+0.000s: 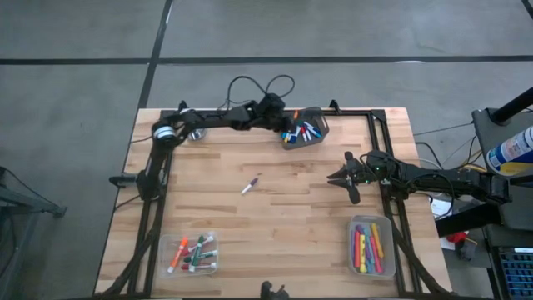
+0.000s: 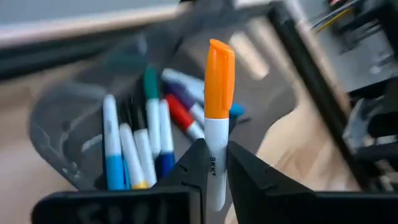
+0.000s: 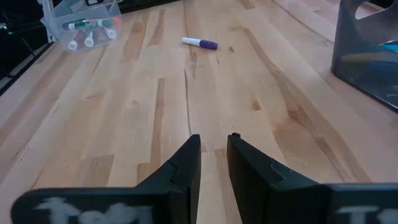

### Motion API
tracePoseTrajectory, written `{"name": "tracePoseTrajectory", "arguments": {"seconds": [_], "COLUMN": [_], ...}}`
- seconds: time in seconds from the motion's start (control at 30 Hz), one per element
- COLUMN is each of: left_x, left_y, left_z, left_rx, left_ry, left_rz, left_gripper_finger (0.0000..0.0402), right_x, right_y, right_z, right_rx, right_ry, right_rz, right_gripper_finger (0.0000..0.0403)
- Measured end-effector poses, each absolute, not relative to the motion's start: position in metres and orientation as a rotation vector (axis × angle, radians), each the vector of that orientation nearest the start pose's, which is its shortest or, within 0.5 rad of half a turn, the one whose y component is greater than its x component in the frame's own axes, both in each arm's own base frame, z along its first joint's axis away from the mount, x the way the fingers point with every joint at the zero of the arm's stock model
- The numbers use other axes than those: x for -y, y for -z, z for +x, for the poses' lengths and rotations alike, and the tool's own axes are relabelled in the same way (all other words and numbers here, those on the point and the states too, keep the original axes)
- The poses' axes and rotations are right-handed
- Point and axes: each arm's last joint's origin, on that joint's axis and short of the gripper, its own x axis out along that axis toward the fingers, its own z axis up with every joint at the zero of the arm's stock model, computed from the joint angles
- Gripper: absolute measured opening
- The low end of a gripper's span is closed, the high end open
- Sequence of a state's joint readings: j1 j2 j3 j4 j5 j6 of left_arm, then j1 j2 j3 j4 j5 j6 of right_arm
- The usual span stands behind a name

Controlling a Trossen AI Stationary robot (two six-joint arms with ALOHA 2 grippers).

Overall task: Pick & Place Markers
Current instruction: Put the small orange highlighter pen into the black bin, then put the small purple highlighter pen into the black bin

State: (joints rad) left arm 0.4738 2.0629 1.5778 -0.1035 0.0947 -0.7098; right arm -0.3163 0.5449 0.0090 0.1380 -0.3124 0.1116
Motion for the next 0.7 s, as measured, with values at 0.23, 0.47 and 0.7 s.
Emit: {"name": "tracePoseTrajectory", "arguments": {"seconds": [0.23, 0.47, 0.7], "left_x": [-0.220, -0.218, -0.188], "left_y": [-0.238, -0.261, -0.283], "left_z": [0.432, 0.430, 0.416], "left_rx": [-0.465, -0.442, -0.587], "left_ry": [-0.570, -0.525, -0.430], "left_rz": [-0.829, -0.810, -0.799], "left_gripper_finger": [0.0097, 0.0125, 0.0126], "right_x": [0.030, 0.030, 0.030], "right_y": [-0.130, -0.129, -0.129], "right_z": [0.120, 0.120, 0.120], "right_rx": [-0.382, -0.384, -0.386], "right_ry": [0.026, 0.025, 0.025], "right_rz": [0.234, 0.235, 0.236], "right_gripper_finger": [0.0084, 0.0084, 0.0072]}}
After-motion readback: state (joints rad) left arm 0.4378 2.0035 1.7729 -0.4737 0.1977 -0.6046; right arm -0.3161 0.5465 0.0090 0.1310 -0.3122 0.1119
